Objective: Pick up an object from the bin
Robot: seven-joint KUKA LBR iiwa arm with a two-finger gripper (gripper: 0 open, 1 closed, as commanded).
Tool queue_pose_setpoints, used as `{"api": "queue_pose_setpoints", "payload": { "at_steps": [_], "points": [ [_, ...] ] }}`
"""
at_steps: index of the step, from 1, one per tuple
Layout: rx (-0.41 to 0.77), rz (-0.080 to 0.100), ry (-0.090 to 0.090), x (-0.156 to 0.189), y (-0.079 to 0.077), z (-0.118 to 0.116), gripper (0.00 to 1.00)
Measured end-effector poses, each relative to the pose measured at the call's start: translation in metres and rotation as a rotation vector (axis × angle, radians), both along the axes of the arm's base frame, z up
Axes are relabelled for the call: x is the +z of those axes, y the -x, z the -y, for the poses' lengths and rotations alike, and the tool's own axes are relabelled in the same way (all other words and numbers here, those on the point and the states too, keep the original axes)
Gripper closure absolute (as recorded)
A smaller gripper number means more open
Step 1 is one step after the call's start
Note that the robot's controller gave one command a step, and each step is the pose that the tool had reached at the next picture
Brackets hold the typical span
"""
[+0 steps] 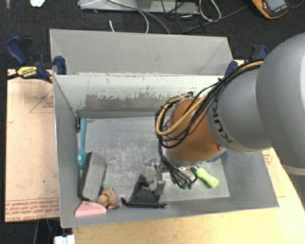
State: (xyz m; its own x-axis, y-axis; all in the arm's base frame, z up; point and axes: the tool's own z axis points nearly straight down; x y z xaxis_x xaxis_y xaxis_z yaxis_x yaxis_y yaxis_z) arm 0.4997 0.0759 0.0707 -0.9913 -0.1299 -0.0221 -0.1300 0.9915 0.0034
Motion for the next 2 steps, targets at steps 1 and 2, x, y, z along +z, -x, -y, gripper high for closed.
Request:
{"api": "queue_pose_setpoints", "payload": {
  "at_steps": [1,2],
  "points": [
    [0.106,0.002,-0.003,-0.0001,0.01,-0.0244,1.0],
    [-0.024,0.004,-0.004,-0.0004,0.019,-0.0312,1.0]
  ]
}}
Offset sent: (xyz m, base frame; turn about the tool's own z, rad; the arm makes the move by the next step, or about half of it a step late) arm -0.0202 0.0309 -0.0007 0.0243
